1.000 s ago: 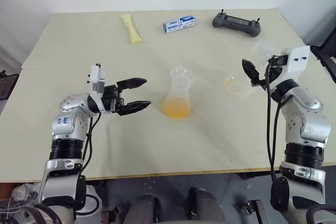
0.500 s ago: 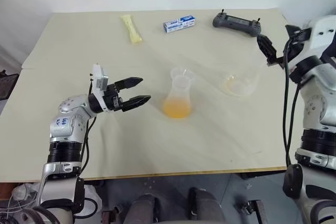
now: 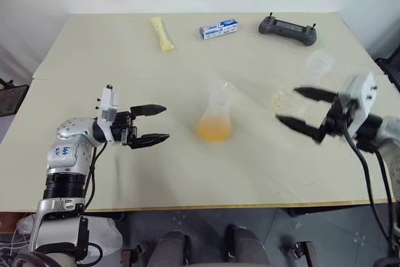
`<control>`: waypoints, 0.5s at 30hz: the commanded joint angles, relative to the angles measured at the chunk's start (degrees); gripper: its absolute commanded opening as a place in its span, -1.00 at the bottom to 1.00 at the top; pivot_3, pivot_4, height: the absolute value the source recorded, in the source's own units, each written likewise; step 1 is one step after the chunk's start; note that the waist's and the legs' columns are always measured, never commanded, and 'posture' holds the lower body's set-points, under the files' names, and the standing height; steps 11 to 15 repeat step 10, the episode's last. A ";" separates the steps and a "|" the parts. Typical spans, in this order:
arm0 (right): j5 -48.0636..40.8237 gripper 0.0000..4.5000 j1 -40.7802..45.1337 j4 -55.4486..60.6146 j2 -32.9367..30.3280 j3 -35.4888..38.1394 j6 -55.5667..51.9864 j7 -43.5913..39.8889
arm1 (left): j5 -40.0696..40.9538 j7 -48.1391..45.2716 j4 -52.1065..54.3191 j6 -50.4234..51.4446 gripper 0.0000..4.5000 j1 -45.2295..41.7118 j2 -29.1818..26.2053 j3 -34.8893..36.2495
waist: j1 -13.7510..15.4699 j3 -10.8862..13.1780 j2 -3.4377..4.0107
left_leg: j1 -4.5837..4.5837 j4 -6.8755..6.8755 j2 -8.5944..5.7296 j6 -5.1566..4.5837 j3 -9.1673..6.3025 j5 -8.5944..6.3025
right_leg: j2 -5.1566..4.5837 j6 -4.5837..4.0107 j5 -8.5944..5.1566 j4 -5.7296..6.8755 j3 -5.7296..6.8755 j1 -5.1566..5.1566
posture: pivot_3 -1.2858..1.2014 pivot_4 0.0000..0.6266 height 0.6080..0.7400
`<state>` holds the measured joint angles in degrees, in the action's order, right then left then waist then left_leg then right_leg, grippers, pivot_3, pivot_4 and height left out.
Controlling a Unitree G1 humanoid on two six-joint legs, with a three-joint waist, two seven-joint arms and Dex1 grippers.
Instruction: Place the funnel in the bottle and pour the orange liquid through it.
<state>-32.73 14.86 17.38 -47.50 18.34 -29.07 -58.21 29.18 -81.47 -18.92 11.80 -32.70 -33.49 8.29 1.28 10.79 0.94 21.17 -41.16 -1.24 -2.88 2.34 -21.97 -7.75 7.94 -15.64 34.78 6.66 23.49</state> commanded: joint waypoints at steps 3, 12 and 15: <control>-0.43 0.98 -9.41 1.10 -2.35 1.20 6.21 -9.10 | 0.09 -5.86 -2.99 -2.82 1.00 -1.08 -2.76 0.00 | 0.12 0.00 -0.02 | -0.04 -0.01 0.02 0.00 -0.02 0.00 | 0.02 0.00 0.00 -0.02 0.02 -0.06 | 0.03 -0.52 1.00; 0.37 0.98 -9.95 -1.97 -2.67 0.80 8.32 -9.97 | 0.37 -8.53 -4.98 -4.88 1.00 -1.10 -4.17 -0.04 | 0.05 0.00 -0.02 | -0.06 -0.01 0.03 0.00 0.02 0.00 | 0.01 0.00 0.00 -0.03 -0.01 -0.05 | 0.03 -0.52 1.00; 0.37 0.98 -9.95 -1.97 -2.67 0.80 8.32 -9.97 | 0.37 -8.53 -4.98 -4.88 1.00 -1.10 -4.17 -0.04 | 0.05 0.00 -0.02 | -0.06 -0.01 0.03 0.00 0.02 0.00 | 0.01 0.00 0.00 -0.03 -0.01 -0.05 | 0.03 -0.52 1.00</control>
